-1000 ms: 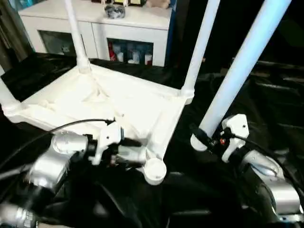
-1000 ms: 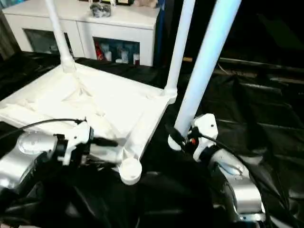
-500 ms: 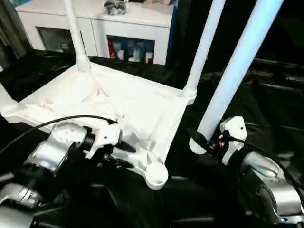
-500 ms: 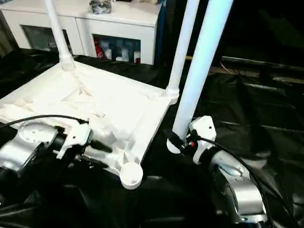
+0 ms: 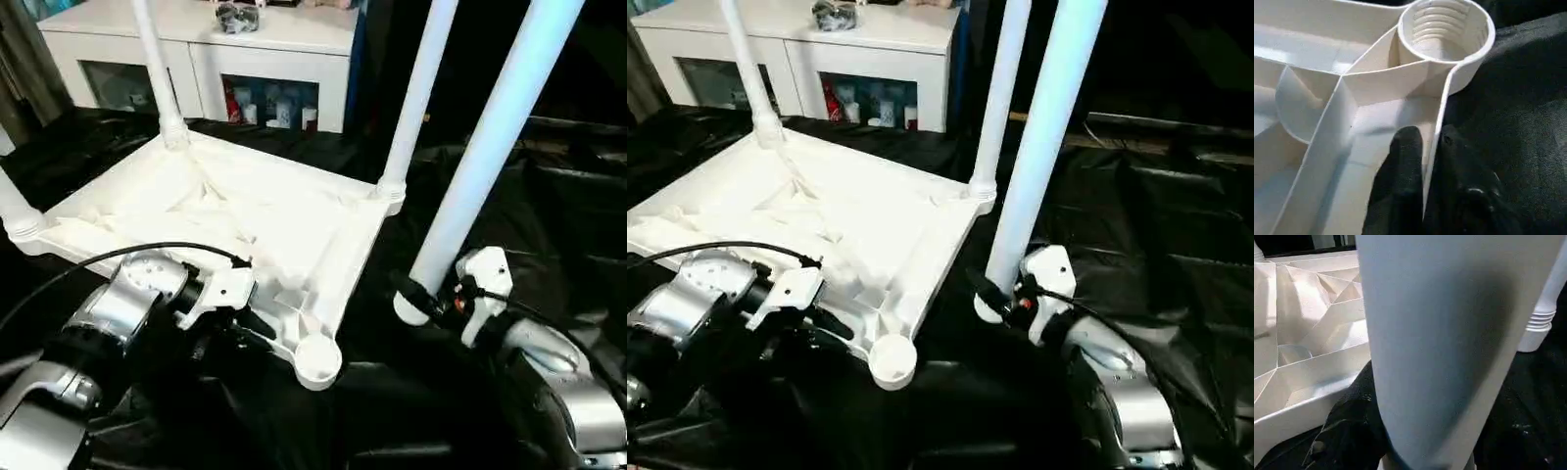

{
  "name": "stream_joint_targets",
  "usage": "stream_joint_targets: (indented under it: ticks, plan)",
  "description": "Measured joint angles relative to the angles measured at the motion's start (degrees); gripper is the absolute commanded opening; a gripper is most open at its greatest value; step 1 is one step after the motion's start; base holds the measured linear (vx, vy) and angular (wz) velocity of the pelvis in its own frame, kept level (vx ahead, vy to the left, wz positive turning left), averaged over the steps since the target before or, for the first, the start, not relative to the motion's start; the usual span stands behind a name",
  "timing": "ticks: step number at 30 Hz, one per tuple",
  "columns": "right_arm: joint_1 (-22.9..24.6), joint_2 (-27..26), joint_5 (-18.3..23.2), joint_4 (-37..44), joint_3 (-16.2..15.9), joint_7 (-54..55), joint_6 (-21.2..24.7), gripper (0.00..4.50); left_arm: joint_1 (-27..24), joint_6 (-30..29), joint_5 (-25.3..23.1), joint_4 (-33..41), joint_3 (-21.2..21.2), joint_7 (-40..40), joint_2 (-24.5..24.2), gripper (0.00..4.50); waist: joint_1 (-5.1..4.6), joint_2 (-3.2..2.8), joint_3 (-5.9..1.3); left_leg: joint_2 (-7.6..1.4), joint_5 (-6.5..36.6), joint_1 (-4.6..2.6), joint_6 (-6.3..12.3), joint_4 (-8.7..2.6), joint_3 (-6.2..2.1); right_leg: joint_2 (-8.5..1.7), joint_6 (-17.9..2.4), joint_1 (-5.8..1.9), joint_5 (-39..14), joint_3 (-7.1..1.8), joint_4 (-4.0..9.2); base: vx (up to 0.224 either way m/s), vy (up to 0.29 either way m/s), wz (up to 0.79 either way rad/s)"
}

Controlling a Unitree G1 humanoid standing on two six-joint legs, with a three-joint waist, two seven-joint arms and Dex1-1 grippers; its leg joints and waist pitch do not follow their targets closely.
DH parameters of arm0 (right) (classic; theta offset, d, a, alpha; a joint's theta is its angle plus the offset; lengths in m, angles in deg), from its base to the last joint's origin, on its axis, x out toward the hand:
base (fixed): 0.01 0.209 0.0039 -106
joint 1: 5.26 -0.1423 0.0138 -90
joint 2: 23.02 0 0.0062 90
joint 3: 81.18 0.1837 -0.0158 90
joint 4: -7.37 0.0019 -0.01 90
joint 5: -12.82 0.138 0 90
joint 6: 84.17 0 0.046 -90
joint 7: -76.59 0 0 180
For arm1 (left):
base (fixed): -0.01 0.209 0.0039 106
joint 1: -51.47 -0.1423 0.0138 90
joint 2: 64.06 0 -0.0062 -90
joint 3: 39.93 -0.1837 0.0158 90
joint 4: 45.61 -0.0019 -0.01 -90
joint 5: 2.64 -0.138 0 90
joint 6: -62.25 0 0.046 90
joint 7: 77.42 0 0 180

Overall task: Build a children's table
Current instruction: Rotate table base

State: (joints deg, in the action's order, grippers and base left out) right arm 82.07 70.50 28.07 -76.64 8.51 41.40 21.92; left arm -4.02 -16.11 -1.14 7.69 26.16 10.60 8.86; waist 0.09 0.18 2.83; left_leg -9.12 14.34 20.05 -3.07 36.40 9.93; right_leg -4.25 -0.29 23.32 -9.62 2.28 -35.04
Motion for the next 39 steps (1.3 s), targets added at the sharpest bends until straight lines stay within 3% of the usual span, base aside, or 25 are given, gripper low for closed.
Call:
stream_joint_targets:
  ticks: [4,9,14,19,22,26,29,33,37,39]
  plan:
    - [-0.1,0.2,0.0,0.1,0.0,0.1,0.0,1.93,0.0,-0.3,-1.4,0.8,-0.7,-0.2,-0.1,0.25,-0.1,-0.13,-0.06,0.0,0.0,-0.05,-0.01,-0.08,0.04,0.0,-0.1,-0.06,-0.1,-0.01,0.03,0.0,0.0,0.0]
    - [-0.7,-0.1,0.1,0.1,-0.1,0.1,0.3,1.93,-2.1,-8.2,-1.1,6.3,0.4,-3.5,0.1,0.07,-1.18,-0.13,-0.07,-0.05,0.0,-0.1,-0.01,-0.09,0.08,0.0,-0.1,-0.06,-0.1,0.03,0.02,0.0,0.0,0.0]
    - [-3.3,-1.5,0.8,0.0,-0.2,0.4,0.9,1.93,-7.0,-19.8,0.7,14.1,4.2,-15.0,5.7,0.01,-1.48,0.13,0.02,-0.14,0.0,-0.13,-0.01,-0.09,0.1,0.03,-0.1,0.01,-0.1,0.14,0.03,0.0,0.0,0.0]
    - [-4.8,-2.9,0.6,-1.4,-0.2,2.4,1.1,1.93,-9.3,-26.6,-0.3,19.2,6.5,-24.7,9.1,0.01,-1.23,0.2,0.03,-0.21,0.0,-0.08,0.01,-0.12,0.1,0.09,-0.1,0.06,-0.2,0.21,0.03,0.0,0.0,0.0]
    - [-6.2,-3.5,-0.1,-3.2,-0.2,4.1,1.6,1.93,-9.9,-27.0,-1.2,20.5,6.9,-28.2,11.3,0.01,-0.56,0.28,0.08,-0.2,-0.1,0.01,0.14,-0.11,0.12,0.05,-0.1,0.06,-0.2,0.22,0.07,0.0,0.0,0.0]
    - [-8.1,-4.6,0.0,-3.9,-0.2,5.5,3.7,1.93,-10.0,-22.0,-2.3,20.0,5.3,-28.4,11.7,0.01,0.37,0.33,0.11,-0.2,-0.2,0.02,0.35,-0.15,0.12,0.04,0.0,0.06,-0.2,0.23,0.07,0.0,0.0,0.0]
    - [-9.0,-4.9,0.6,-3.9,-0.2,5.7,5.2,1.93,-10.0,-21.3,-2.5,20.1,4.7,-28.2,11.6,0.01,0.81,0.33,0.11,-0.21,-0.3,-0.04,0.26,-0.18,0.13,0.01,0.0,0.08,-0.3,0.22,0.07,0.0,0.0,0.0]
    - [-10.6,-5.5,3.1,-4.5,-0.2,4.1,7.7,1.91,-9.9,-22.2,-2.5,20.3,4.6,-27.9,11.4,0.0,0.81,0.37,0.13,-0.2,-0.3,0.02,0.26,-0.18,0.17,-0.02,0.0,0.08,-0.3,0.2,0.07,0.0,0.0,0.0]
    - [-12.9,-6.0,5.2,-4.7,-0.7,1.8,10.3,1.91,-9.1,-23.1,-2.5,20.1,3.8,-26.0,10.9,0.0,0.82,0.72,0.12,-0.21,-0.3,0.03,0.22,-0.25,0.17,-0.02,0.0,0.07,-0.3,0.22,0.06,0.0,0.0,0.0]
    - [-14.0,-5.7,5.1,-5.6,-2.5,0.7,12.3,1.91,-8.4,-23.4,-2.8,19.5,3.3,-25.5,10.7,0.0,0.83,1.11,0.01,-0.21,-0.3,0.03,0.2,-0.3,0.17,-0.02,0.0,0.07,-0.3,0.23,0.06,0.0,0.0,0.0]
